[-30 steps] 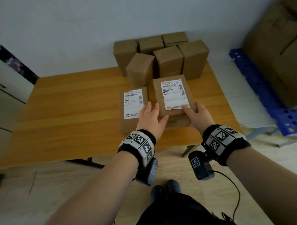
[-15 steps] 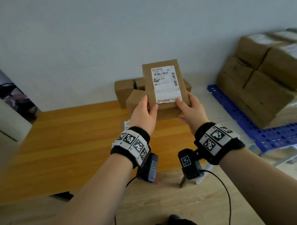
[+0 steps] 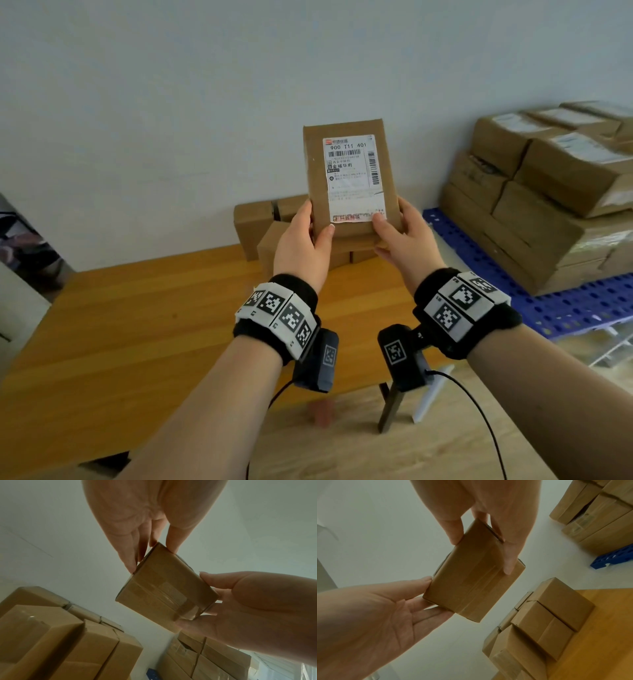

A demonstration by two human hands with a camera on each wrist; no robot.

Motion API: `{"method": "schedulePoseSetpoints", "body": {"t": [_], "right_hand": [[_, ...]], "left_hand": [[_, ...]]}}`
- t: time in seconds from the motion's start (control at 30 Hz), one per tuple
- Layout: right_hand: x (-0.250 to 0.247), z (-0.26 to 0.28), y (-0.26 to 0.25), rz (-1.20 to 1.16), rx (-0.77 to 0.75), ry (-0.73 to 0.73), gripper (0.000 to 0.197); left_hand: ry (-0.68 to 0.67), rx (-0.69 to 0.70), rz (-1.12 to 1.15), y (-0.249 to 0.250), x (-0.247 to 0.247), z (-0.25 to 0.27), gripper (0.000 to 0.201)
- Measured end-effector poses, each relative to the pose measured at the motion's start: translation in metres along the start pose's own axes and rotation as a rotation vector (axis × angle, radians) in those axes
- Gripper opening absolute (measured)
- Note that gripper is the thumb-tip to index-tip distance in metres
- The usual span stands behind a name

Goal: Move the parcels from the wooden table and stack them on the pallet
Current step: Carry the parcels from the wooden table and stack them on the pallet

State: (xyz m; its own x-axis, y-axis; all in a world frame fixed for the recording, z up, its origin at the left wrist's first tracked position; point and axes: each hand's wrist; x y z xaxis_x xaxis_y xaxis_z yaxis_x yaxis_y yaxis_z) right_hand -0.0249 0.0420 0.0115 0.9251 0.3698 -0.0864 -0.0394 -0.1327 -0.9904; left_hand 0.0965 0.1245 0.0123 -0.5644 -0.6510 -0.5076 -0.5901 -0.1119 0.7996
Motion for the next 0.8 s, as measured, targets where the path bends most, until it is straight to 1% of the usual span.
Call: {"method": "schedulePoseSetpoints", "body": {"t": [0.13,0.27,0.33,0.43,0.57,0.63,0.8], "right_hand": [[-0.032,-0.008,-0.009,-0.036,-0.035,0.029,0.047],[-0.082,-0.021,-0.017,-0.101,-0.038,0.074,0.052],[-0.116,-0.03,-0.021,-0.116,-0.037,0.091,0.052],[-0.179,-0.043,-0.027,-0.169,-0.058,0.107,0.051],[-0.271,-0.058,-0.04,-0.187,-0.103,0.132,0.045],[-0.311,-0.069,-0.043,-0.192,-0.101,0.147,0.044],[-0.383,-0.095,-0.048,-0.208,-0.078,0.169,0.046]], "left_hand": [[0.003,0.059,-0.02,0.026,0.021,-0.007,0.055],[0.006,0.144,0.001,0.062,0.059,-0.018,0.051],[0.01,0.179,0.01,0.086,0.084,-0.02,0.05],[0.006,0.246,0.039,0.131,0.13,-0.02,0.047],[-0.031,0.275,0.129,0.197,0.195,-0.02,0.044],[-0.042,0.296,0.169,0.227,0.224,-0.023,0.042],[-0.099,0.309,0.157,0.276,0.284,-0.037,0.043]]}}
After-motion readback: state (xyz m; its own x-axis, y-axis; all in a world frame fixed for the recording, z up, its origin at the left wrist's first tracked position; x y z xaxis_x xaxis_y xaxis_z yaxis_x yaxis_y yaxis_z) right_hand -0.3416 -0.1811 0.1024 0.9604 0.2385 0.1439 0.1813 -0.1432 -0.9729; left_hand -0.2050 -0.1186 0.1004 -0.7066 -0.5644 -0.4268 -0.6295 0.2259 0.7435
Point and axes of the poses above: each hand's wrist, its own z-axis away from the middle knuckle, its own x-axis out of the palm, y = z × x, and after that the axes turned 1 degree about x, right-handed
